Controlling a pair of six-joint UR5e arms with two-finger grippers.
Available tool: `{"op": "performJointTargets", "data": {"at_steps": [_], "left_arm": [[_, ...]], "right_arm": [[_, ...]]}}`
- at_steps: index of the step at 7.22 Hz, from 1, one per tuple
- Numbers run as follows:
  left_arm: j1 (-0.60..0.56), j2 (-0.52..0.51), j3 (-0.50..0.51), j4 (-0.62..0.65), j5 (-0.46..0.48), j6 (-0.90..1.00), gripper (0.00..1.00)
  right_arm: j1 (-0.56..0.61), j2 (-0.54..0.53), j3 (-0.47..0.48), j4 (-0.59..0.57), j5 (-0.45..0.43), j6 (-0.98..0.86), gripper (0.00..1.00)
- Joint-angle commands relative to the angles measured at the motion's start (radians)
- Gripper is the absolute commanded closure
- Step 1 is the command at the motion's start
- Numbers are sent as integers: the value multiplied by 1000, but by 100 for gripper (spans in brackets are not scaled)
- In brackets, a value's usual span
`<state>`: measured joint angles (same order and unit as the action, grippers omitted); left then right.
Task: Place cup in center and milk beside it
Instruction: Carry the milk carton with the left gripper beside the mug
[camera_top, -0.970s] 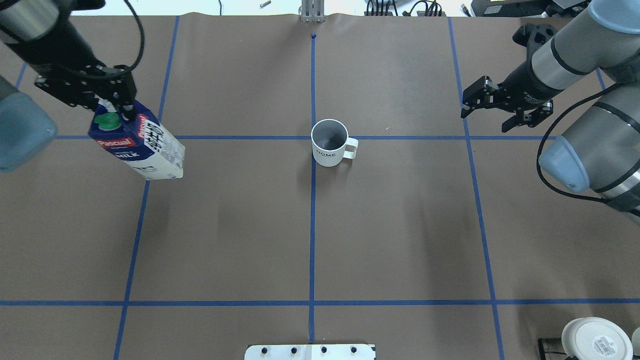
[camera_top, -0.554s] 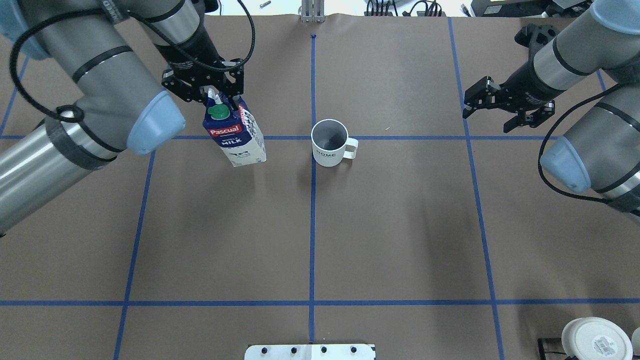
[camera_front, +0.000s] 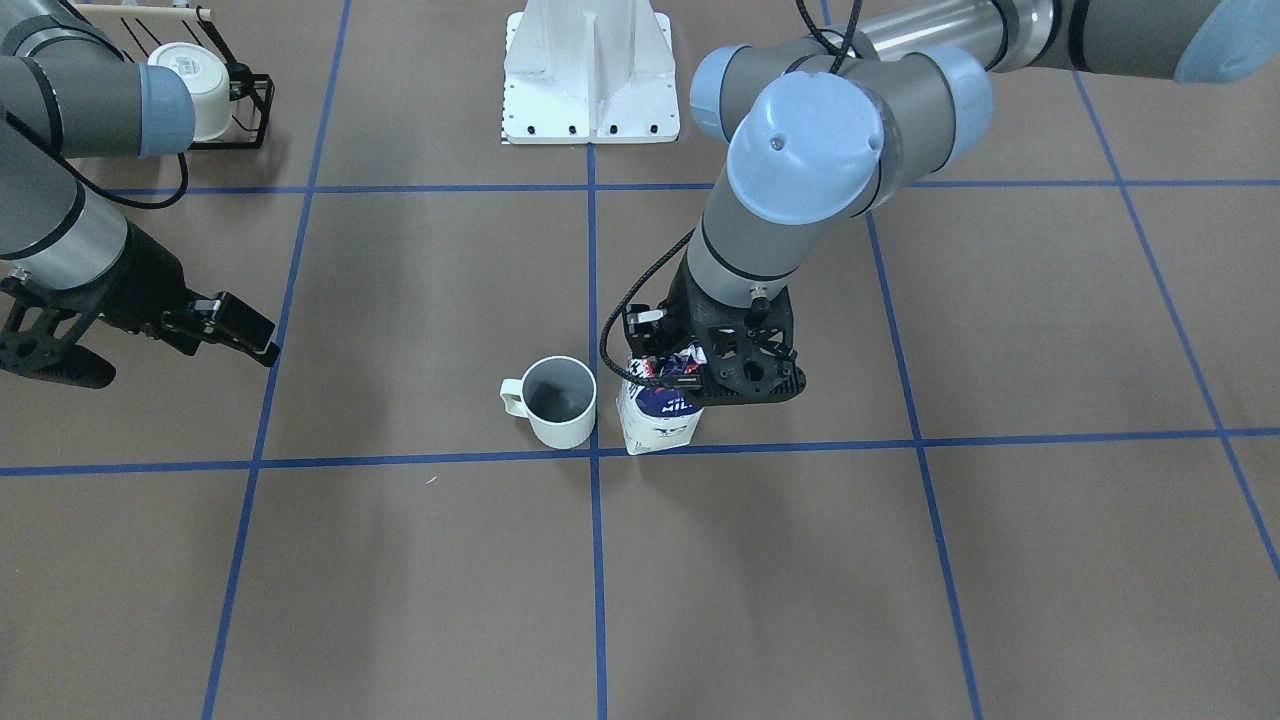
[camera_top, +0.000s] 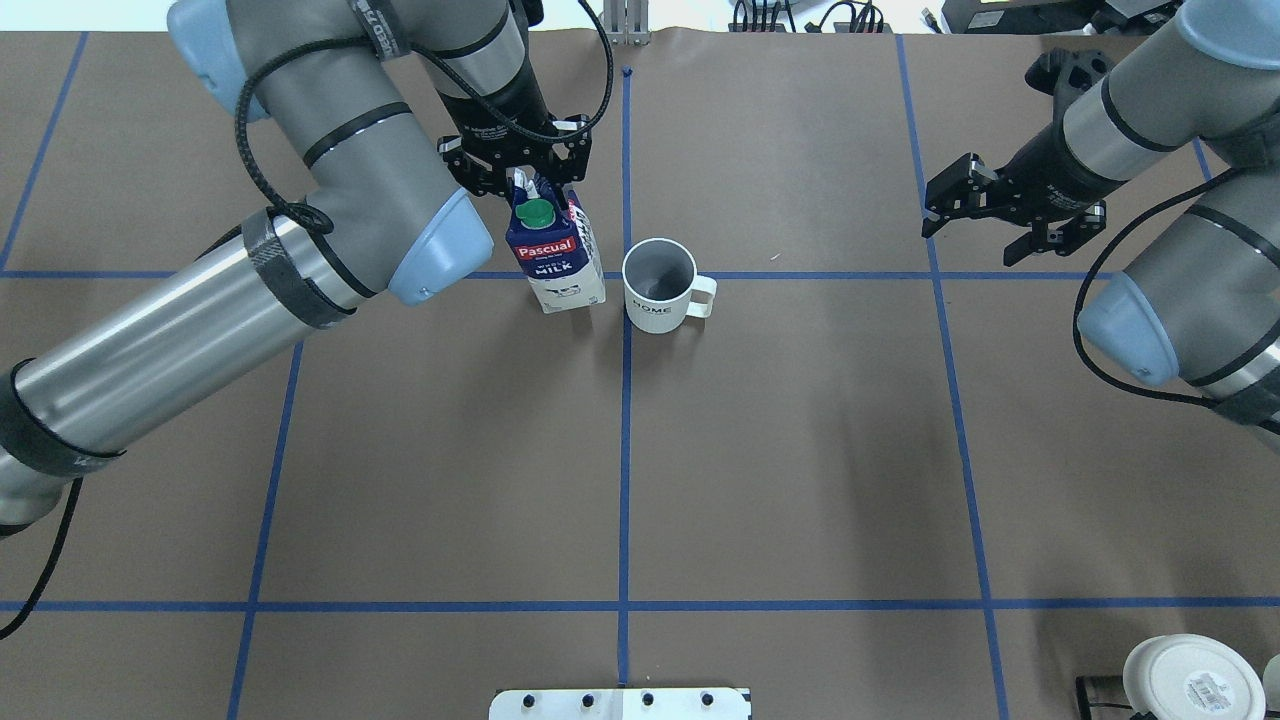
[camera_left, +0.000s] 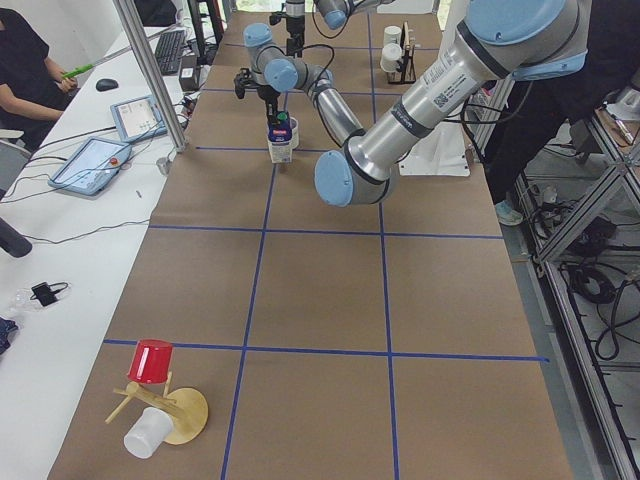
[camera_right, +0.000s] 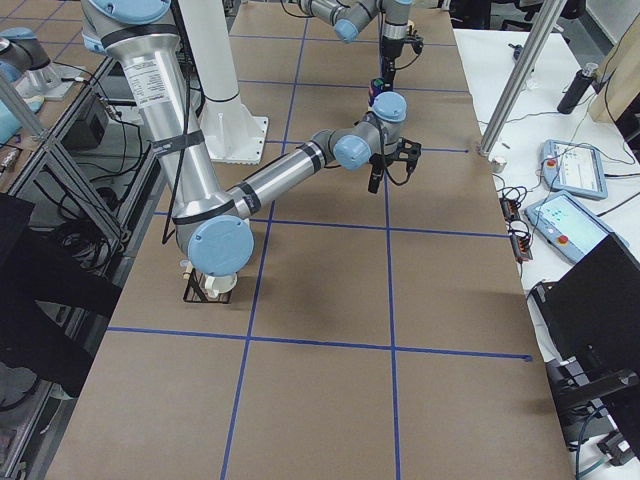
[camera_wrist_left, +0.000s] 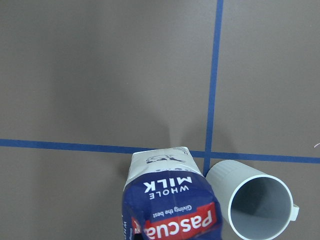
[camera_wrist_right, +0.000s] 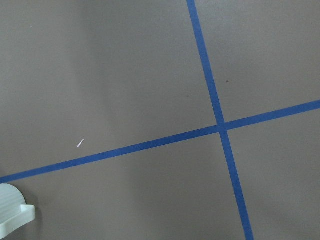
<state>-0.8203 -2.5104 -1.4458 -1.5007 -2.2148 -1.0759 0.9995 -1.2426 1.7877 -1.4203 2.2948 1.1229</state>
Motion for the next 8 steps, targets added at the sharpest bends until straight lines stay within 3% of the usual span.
{"op": "performJointTargets", "data": {"at_steps": [1,5,6,7,8], "left_arm": [[13,-8,8,-4,10,-2,100],[47,-8,2,-4,76,-2,98],[47,-8,1,-4,76,-2,72],[47,-1,-19,-4,76,-2,4],[47,2,-25,-4,78,5,2]], "right_arm": [[1,0,1,0,-2,0,0],[1,2,2,1,-9,2,0],[1,0,2,1,-9,2,0],[1,-1,12,3,-9,2,0],[2,-4,18,4,-11,2,0]]}}
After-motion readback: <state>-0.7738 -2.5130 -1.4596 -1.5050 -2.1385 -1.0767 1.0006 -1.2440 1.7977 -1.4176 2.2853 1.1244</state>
